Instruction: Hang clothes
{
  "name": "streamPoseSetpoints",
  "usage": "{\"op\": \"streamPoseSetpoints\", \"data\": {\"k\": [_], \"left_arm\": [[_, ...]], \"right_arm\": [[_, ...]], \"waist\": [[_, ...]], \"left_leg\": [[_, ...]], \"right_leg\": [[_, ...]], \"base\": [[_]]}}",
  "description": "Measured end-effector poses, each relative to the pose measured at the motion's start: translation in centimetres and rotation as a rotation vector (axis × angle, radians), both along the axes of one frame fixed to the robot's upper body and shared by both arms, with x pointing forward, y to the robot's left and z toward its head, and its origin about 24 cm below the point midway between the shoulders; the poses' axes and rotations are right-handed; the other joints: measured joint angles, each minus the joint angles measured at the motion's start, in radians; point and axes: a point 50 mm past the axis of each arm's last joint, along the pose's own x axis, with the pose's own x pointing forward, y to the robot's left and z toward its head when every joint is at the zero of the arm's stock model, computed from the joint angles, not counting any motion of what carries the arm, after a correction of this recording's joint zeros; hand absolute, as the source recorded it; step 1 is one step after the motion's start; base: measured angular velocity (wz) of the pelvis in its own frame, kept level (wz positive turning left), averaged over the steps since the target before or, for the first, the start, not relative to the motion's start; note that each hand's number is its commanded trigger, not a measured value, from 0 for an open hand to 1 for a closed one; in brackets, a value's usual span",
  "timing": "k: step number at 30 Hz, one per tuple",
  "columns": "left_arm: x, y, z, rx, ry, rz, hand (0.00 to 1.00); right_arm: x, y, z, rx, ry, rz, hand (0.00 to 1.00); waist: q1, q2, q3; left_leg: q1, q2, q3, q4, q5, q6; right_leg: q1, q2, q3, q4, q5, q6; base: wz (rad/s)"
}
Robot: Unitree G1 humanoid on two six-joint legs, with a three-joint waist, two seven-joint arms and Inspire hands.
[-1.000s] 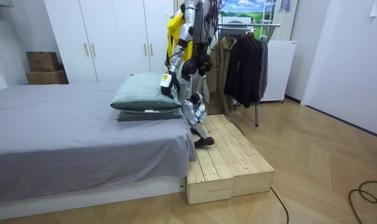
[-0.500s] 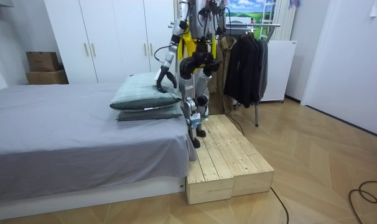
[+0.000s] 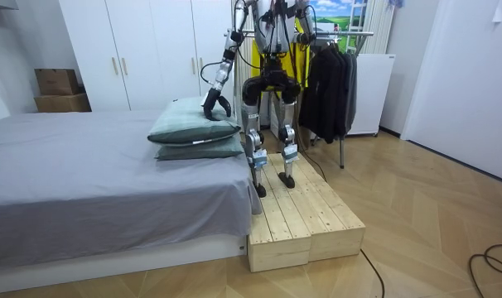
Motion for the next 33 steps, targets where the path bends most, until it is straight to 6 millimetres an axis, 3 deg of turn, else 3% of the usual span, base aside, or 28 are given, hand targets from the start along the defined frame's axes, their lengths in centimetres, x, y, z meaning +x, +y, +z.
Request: {"op": "streamPoseSetpoints", "data": {"k": [5,11,17,33], "left_arm": [[0.0,0.5,0.2,0.023,0.005,-0.006,0.00],[-0.2,0.6,0.3,0.038,0.033,-0.024,0.00],[-0.5,0.8,0.4,0.050,0.039,-0.028,0.00],[-1.0,0.9,0.5,0.053,0.055,-0.033,0.00]], "right_arm": [[0.0,0.1,0.1,0.011,-0.004,0.001,1.00],[0.0,0.1,0.2,0.024,-0.011,-0.008,1.00],[0.0,0.1,0.4,0.028,-0.021,0.001,1.00],[0.3,0.5,1.0,0.038,-0.062,0.016,1.00]], "waist": [[0.002,0.000,0.0000],[0.010,-0.006,0.0020],[0.010,-0.023,0.0004],[0.020,-0.026,-0.0005]], "left_leg": [[0.003,0.026,0.001,-0.001,0.001,-0.023],[0.024,0.027,-0.014,-0.016,0.001,-0.032],[0.036,0.027,-0.018,-0.029,0.002,-0.034],[0.052,0.025,-0.031,-0.035,0.004,-0.035]], "right_leg": [[0.011,0.032,0.017,-0.026,0.011,-0.011],[0.014,0.055,0.053,-0.028,0.015,-0.023],[0.029,0.055,0.048,-0.044,0.017,-0.026],[0.052,0.055,0.041,-0.059,0.017,-0.025]], "base": [[-0.07],[-0.19],[-0.01],[0.01]]}}
